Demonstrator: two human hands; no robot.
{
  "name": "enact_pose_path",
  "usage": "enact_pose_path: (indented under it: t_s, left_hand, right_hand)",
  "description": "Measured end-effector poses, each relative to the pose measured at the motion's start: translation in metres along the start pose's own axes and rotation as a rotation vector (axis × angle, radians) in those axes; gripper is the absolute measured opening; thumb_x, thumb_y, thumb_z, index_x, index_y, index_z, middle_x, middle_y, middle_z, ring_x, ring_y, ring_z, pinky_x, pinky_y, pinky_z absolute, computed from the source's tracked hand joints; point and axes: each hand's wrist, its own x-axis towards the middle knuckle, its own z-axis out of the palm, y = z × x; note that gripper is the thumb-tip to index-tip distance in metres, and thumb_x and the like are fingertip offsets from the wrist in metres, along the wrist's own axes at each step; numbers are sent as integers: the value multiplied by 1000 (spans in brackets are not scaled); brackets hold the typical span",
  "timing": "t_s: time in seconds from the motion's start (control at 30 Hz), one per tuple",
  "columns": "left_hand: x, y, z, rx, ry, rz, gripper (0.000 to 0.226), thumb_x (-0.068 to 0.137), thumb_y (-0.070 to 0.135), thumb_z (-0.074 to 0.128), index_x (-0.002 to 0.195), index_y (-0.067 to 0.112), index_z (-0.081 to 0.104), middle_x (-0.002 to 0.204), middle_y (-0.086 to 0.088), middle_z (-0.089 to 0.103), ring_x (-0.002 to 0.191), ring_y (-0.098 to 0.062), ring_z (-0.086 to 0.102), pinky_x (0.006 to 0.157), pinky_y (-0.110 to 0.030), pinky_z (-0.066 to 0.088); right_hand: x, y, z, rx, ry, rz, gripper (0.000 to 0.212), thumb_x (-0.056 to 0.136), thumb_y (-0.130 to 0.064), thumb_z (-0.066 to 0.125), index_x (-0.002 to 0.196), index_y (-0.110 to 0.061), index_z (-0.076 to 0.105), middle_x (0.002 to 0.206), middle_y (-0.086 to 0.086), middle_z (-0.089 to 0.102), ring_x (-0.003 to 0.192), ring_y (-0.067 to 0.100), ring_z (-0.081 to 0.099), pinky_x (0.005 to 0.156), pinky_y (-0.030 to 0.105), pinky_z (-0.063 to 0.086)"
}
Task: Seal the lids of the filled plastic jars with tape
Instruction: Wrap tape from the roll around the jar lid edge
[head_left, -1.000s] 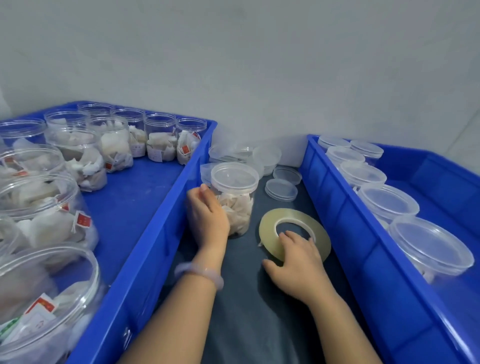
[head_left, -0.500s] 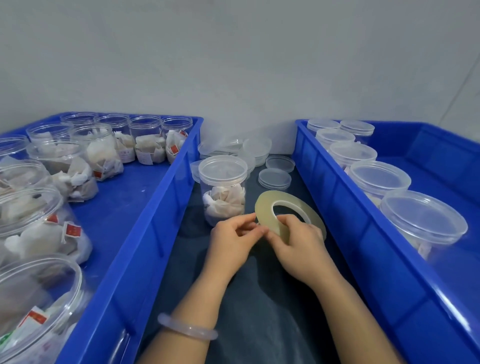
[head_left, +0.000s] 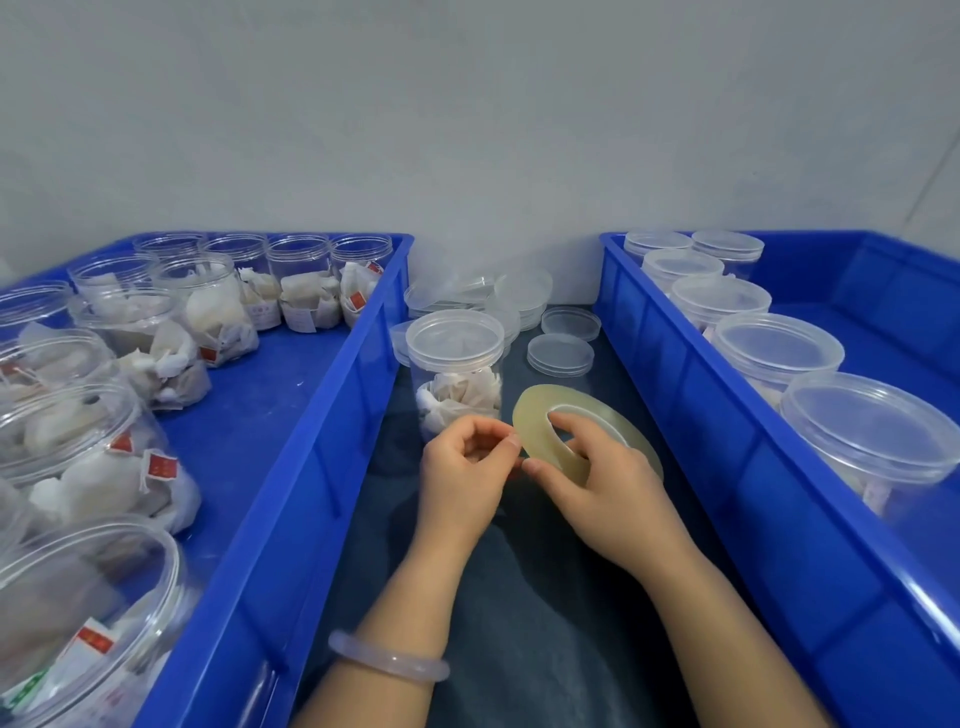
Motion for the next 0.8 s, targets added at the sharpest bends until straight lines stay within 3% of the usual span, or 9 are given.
enact_pose_path:
  t_s: [0.37, 0.57, 0.8]
  left_hand:
    - [-1, 2, 0, -129, 16, -16, 19, 85, -4, 63, 73, 10, 68, 64, 2, 70, 59, -9, 67, 56, -18, 52]
    - [0, 4, -2, -290, -63, -58, 14, 92, -1, 54, 80, 6, 58, 83, 0, 75, 70, -16, 72, 61, -24, 57]
    - [0, 4, -1, -213, 28, 33, 14, 91, 1, 57, 81, 9, 64, 81, 5, 74, 64, -9, 68, 59, -21, 55]
  right_hand:
    - [0, -2, 3, 71, 28, 21, 60, 82, -58, 53, 136, -32, 47, 135, -13, 54, 125, 11, 49, 94, 29, 42]
    - [3, -4, 5, 113, 76, 45, 54, 88, -52, 55, 135, -29, 49, 135, -10, 55, 124, 14, 49, 100, 33, 42]
    - [5, -6, 7, 23, 76, 16, 53, 94, -47, 47, 144, -37, 35, 134, -6, 55, 123, 18, 48, 102, 36, 36]
